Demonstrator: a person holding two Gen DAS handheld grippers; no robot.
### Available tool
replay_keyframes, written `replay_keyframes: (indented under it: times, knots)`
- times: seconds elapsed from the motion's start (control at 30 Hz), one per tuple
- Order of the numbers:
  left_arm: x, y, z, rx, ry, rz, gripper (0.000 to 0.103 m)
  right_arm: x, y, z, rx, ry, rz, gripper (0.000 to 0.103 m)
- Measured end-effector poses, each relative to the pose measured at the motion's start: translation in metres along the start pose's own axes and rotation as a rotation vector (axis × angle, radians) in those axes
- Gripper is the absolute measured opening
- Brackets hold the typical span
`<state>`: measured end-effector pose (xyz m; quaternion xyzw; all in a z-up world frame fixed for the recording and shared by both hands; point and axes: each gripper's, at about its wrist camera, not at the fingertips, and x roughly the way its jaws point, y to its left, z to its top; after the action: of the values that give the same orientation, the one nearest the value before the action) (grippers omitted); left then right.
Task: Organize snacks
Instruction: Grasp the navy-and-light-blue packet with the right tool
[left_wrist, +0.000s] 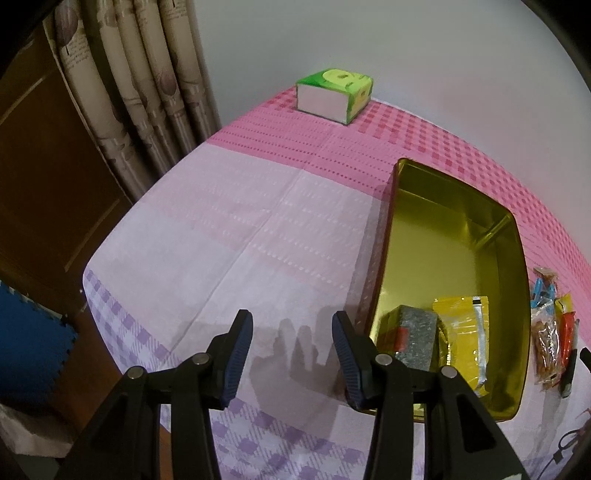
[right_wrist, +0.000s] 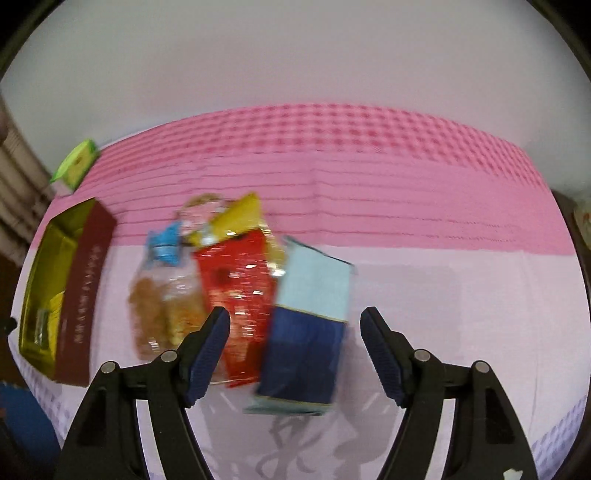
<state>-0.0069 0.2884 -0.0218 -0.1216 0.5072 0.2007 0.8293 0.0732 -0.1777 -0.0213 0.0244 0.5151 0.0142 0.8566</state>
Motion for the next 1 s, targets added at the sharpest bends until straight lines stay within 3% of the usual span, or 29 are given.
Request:
replay_keyframes:
  times: [0.47,0.77,1.0]
  knots:
    - [-0.023,-0.055,-0.012,0.093,-0.003,-0.042,0.046,0.027,-0.013,-0.007,0.009,0.041,0.002,0.068]
    - [-0.042,-0.135,-0.015,0.22,-0.001,-0.137,0.046,0.03,-0.032,-0.013,-0.009,0.045,0.016,0.062]
    - [-0.04,-0.195,-0.028,0.29,0.049,-0.198,0.046,0.029,-0.027,-0.023,-0.147,0.002,-0.037,0.06]
